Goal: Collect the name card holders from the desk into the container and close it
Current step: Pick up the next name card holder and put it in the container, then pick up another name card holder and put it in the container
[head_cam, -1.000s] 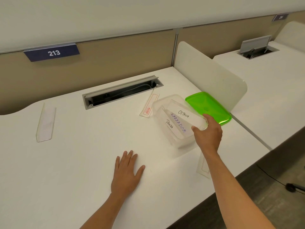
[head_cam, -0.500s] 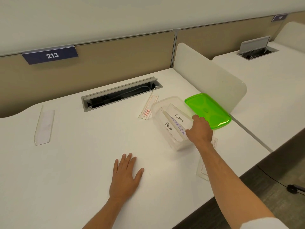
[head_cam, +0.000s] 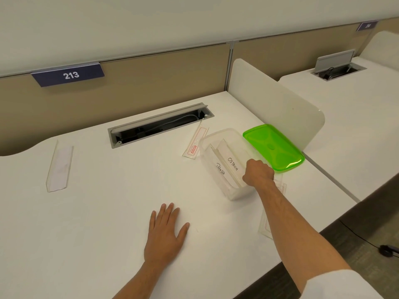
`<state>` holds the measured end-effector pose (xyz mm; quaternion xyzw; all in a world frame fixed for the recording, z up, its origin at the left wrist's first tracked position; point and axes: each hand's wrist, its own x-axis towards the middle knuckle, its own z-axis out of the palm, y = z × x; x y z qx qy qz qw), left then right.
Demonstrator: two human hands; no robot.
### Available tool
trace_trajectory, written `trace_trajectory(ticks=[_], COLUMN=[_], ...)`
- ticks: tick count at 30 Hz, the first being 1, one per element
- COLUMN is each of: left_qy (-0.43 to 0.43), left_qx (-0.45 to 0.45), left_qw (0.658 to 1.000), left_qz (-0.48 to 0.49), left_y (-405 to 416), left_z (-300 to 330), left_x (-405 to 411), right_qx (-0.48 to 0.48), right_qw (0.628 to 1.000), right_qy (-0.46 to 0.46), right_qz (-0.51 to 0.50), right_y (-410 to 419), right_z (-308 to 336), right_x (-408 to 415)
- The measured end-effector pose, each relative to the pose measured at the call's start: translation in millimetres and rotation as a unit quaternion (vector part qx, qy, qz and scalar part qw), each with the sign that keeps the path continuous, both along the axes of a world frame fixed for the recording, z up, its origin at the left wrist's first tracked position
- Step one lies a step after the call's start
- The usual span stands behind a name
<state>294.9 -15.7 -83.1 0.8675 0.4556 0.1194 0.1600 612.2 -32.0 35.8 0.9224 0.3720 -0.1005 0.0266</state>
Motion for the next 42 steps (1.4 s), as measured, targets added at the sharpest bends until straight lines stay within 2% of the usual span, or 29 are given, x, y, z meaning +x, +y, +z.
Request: trace_trajectory(ticks=[5, 8, 11, 13, 16, 19, 21, 24, 29, 37, 42], left_qy=[0.012, 0.009, 0.011, 0.012, 0.009, 0.005, 0.010, 0.010, 0.012, 0.003, -0.009], left_qx=[0.000, 0.000, -0.002, -0.002, -0.005, -0.006, -0.007, -0.010, -0.010, -0.015, -0.028], left_qw=[1.000, 1.000, 1.000, 1.000, 1.000, 1.000, 1.000, 1.000, 1.000, 1.000, 1.000], left_qz=[0.001, 0.000, 0.000, 0.001, 0.001, 0.001, 0.001, 0.002, -0.001, -0.004, -0.006], left_y=[0, 0, 1, 1, 1, 0, 0, 1, 0, 0, 0], left_z=[1, 1, -1, -2, -2, -2, -2, -2, -2, 0, 3], left_x=[0, 0, 0, -1, -1, 0, 0, 0, 0, -1, -3], right_qx=[0.042, 0.158, 0.327, 0.422, 0.495, 0.496, 0.448, 0.358, 0.264, 0.291, 0.364], right_qw=[0.999, 0.987, 0.941, 0.902, 0.865, 0.851, 0.862, 0.892, 0.905, 0.882, 0.825], right_qy=[0.018, 0.038, 0.088, 0.087, 0.052, 0.041, 0.060, 0.098, 0.170, 0.202, 0.237], right_qz=[-0.007, -0.009, -0.020, -0.027, -0.071, -0.170, -0.228, -0.259, -0.289, -0.309, -0.363], right_y=[-3, -9, -21, -35, -58, -84, -99, -115, -124, -125, -131], right_z=[-2, -6, -6, -2, 1, -6, -16, -34, -54, -54, -47], right_x=[1, 3, 0, -4, -7, -6, -6, -11, -24, -23, -17])
